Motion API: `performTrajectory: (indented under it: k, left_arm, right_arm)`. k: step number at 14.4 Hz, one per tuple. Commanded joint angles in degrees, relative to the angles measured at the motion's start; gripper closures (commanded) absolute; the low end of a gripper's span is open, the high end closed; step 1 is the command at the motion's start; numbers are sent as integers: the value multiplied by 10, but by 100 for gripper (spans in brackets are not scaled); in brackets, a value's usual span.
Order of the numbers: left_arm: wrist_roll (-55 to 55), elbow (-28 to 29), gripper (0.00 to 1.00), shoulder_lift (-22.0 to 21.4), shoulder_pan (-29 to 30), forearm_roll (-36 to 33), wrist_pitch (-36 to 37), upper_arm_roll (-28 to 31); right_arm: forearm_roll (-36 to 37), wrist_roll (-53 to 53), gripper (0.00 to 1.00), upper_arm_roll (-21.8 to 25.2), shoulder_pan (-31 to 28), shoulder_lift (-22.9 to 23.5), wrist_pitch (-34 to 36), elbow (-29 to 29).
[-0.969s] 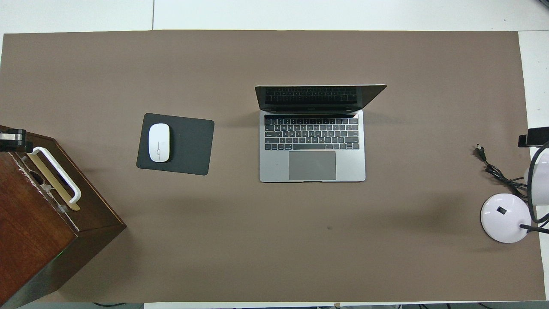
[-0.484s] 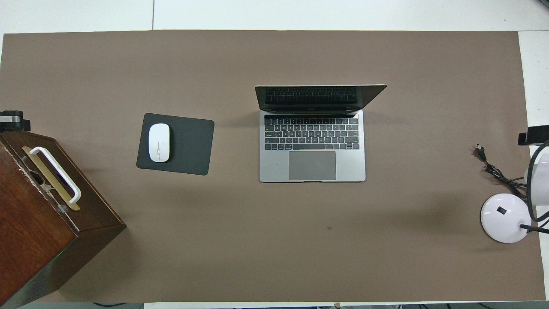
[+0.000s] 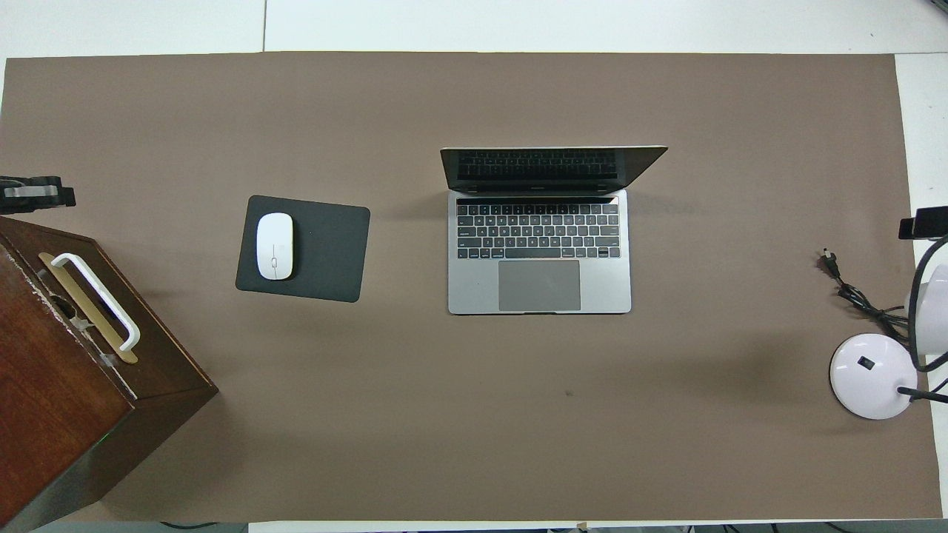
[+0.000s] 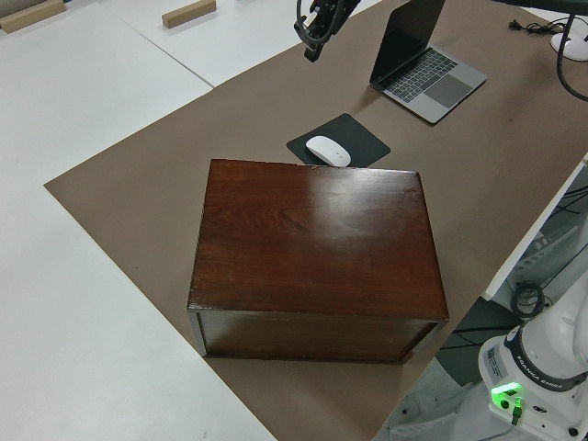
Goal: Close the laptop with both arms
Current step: 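Move the left gripper toward the laptop's near edge while the right gripper rises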
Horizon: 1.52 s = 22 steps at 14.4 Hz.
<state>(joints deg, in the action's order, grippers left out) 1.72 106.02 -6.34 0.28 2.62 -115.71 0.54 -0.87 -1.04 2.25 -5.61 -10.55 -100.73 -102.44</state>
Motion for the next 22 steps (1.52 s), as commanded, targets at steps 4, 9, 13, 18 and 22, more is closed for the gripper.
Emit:
performTrajectory:
  k: [4, 9, 13, 18, 22]
  left_arm:
    - [-9, 163, 100, -68, -34, 13, -181, 1]
    - [-11, 266, 100, -93, -85, 16, -334, 1]
    - [-14, 347, 100, -91, -133, 17, -480, 1]
    - [-15, 411, 100, -62, -207, 17, -629, 2]
    - [-34, 428, 100, -13, -264, 17, -728, 2]
  right_arm:
    - [2, 6, 100, -3, -3, 41, -24, 39]
    - [4, 22, 100, -3, -11, 146, -33, 142]
    - [3, 22, 100, -4, -10, 232, -82, 197]
    - [5, 23, 100, -8, -10, 330, -132, 276]
    - [6, 35, 100, -8, -11, 400, -160, 341]
